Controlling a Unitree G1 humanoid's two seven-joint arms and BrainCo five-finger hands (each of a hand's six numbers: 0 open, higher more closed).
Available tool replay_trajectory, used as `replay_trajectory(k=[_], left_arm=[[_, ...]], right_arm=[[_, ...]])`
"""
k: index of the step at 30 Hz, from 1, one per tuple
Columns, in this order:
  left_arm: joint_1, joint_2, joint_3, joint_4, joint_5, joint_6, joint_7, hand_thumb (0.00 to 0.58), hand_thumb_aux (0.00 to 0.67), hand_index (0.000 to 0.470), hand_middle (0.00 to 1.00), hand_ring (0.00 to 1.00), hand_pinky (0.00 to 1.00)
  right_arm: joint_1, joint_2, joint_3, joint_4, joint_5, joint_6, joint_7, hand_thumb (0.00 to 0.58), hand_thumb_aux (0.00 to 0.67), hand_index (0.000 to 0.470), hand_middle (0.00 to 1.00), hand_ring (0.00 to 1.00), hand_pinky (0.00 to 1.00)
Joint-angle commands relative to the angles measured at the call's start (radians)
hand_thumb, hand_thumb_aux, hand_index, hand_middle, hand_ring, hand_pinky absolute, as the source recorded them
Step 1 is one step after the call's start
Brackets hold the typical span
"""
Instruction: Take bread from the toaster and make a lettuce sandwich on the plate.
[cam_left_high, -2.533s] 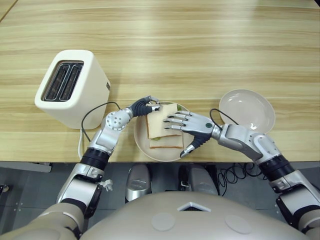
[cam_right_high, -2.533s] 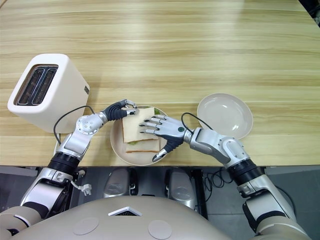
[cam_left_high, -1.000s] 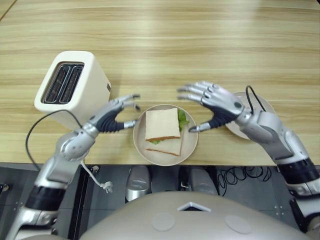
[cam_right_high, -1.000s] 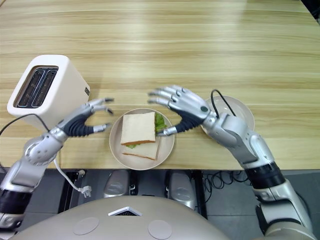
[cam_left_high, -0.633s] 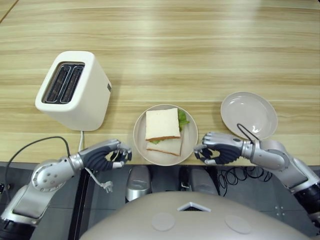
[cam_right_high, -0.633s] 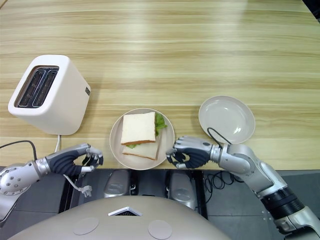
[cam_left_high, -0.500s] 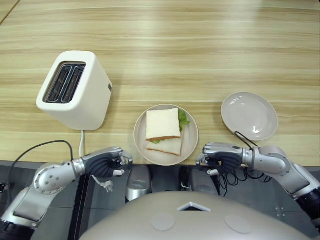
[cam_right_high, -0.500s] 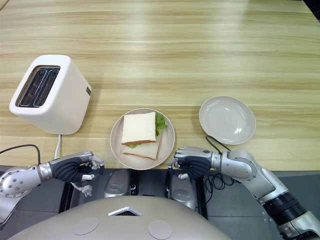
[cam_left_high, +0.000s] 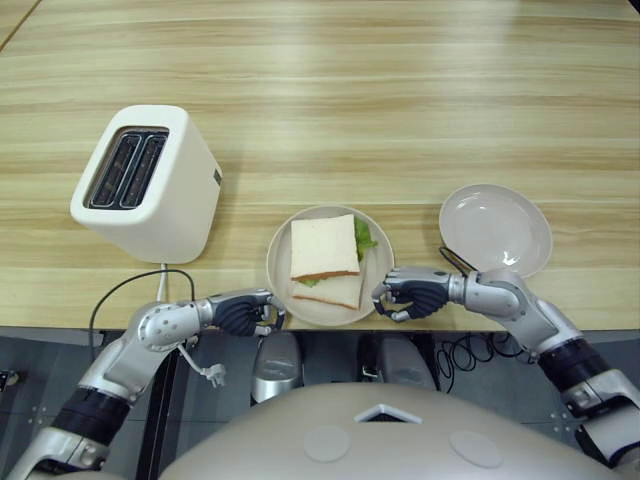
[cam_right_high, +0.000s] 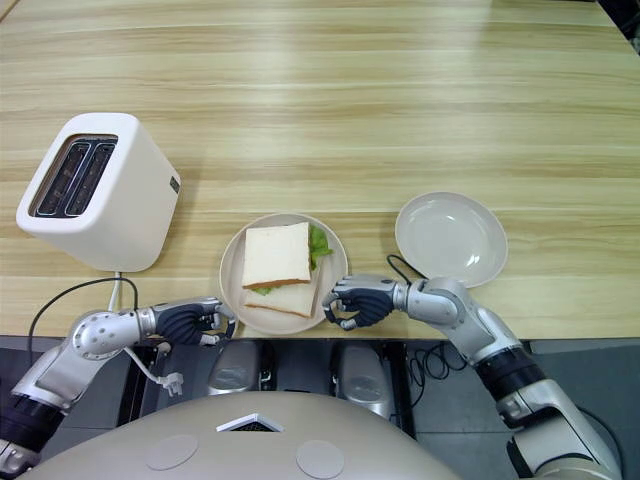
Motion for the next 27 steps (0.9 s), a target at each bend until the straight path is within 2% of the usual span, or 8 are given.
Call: replay_trajectory(k=[1,7,16,22,27], left_arm=[[-0.049,-0.024,-0.036,0.086,0.041,-0.001,0.006,0.58,0.67,0.46,1.0,1.0,1.0],[-0.152,-0.093,-0.033,0.186,0.077,0.012,0.083,0.58,0.67,0.46,1.0,1.0,1.0],[-0.303,-0.188,-0.026,0.311,0.135,0.067,0.217,0.58,0.67,0.46,1.0,1.0,1.0],[-0.401,-0.245,-0.035,0.395,0.161,0.102,0.266,0.58,0.67,0.46,1.0,1.0,1.0],[-0.524,-0.312,-0.03,0.511,0.178,0.151,0.33,0.58,0.67,0.46,1.0,1.0,1.0]], right_arm=[[-0.028,0.023,0.02,0.066,-0.051,-0.017,-0.024,0.58,0.67,0.46,1.0,1.0,1.0],[-0.088,0.062,0.014,0.175,-0.117,-0.029,-0.096,0.58,0.67,0.46,1.0,1.0,1.0],[-0.22,0.134,-0.012,0.351,-0.21,0.016,-0.31,0.58,0.67,0.46,1.0,1.0,1.0],[-0.368,0.191,0.022,0.511,-0.34,0.098,-0.502,0.58,0.67,0.46,1.0,1.0,1.0],[-0.472,0.269,0.029,0.66,-0.342,0.102,-0.579,0.58,0.67,0.46,1.0,1.0,1.0]])
